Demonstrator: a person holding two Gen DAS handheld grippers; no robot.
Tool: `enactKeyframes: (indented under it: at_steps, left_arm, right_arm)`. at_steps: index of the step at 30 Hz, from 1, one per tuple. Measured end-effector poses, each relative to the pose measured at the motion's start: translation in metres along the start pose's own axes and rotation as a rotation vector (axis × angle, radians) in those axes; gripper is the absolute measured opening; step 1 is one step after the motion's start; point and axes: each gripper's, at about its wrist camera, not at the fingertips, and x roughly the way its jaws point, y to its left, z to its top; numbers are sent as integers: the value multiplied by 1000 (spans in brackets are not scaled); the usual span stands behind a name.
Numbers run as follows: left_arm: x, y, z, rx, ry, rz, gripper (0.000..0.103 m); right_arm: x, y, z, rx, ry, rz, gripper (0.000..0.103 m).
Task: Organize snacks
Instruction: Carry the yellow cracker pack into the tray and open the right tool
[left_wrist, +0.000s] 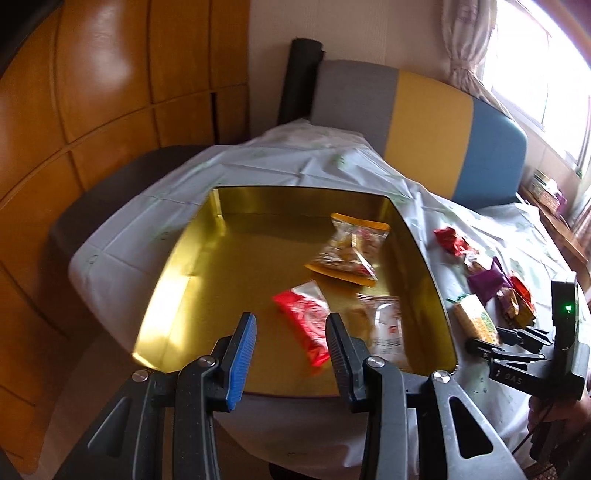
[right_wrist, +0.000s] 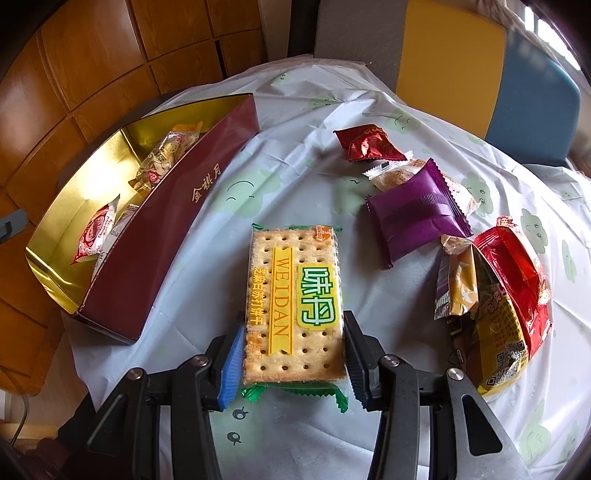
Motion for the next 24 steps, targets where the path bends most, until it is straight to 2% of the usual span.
enactKeyframes:
  at_steps: [10, 18, 24]
  left_arm:
    - [-14, 32, -1, -99, -86, 131, 39]
    - [-15, 40, -1, -115, -116, 179, 39]
    - [-17, 45, -1, -125, -125, 192, 39]
  right_arm:
    - [-4, -1, 1, 55, -7, -17, 47]
    - [-30, -8, 16, 132, -60, 7, 47]
    - [-55, 28, 47, 68, -127, 78, 47]
